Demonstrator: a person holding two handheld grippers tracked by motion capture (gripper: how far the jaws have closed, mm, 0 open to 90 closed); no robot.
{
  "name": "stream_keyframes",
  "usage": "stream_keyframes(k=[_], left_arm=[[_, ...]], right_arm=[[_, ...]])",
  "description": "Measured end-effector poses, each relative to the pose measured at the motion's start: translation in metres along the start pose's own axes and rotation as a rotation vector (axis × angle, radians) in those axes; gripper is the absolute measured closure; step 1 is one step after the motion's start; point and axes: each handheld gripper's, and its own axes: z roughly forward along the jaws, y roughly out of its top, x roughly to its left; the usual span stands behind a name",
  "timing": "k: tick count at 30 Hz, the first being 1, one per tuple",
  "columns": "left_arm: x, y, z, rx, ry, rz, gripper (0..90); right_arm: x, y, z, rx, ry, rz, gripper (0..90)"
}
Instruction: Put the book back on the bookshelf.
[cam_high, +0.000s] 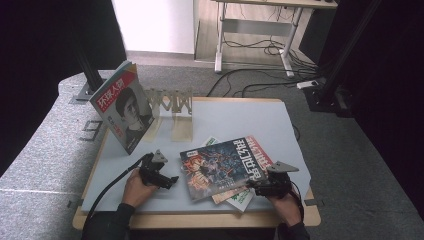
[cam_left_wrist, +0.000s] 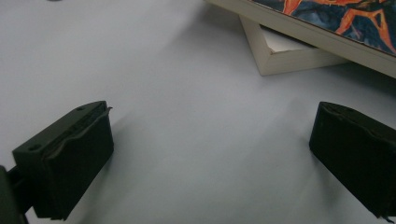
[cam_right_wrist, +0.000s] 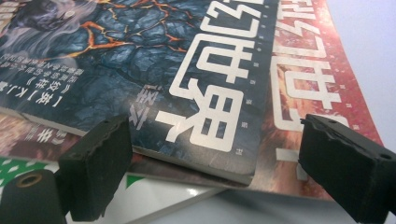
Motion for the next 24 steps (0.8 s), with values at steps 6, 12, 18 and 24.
stream_keyframes(k=[6, 12, 18, 24], left_arm=[[0.000, 0.000, 0.000, 0.001, -0.001, 0.000, 0.0], [0.000, 0.000, 0.000, 0.002, -0.001, -0.001, 0.0], [0.003, 0.002, -0.002, 0.006, -0.015, -0.020, 0.2], [0.005, 0.006, -0.005, 0.013, 0.002, 0.001, 2.9]], right_arm=[[-0.007, 0.005, 0.007, -0.002, -0.006, 0.017, 9.7], [-0.014, 0.011, 0.015, 0.000, -0.014, 0.029, 9.7], [-0.018, 0.017, 0.021, 0.003, -0.018, 0.037, 9.7], [-0.023, 0.022, 0.028, 0.007, -0.020, 0.045, 9.6]])
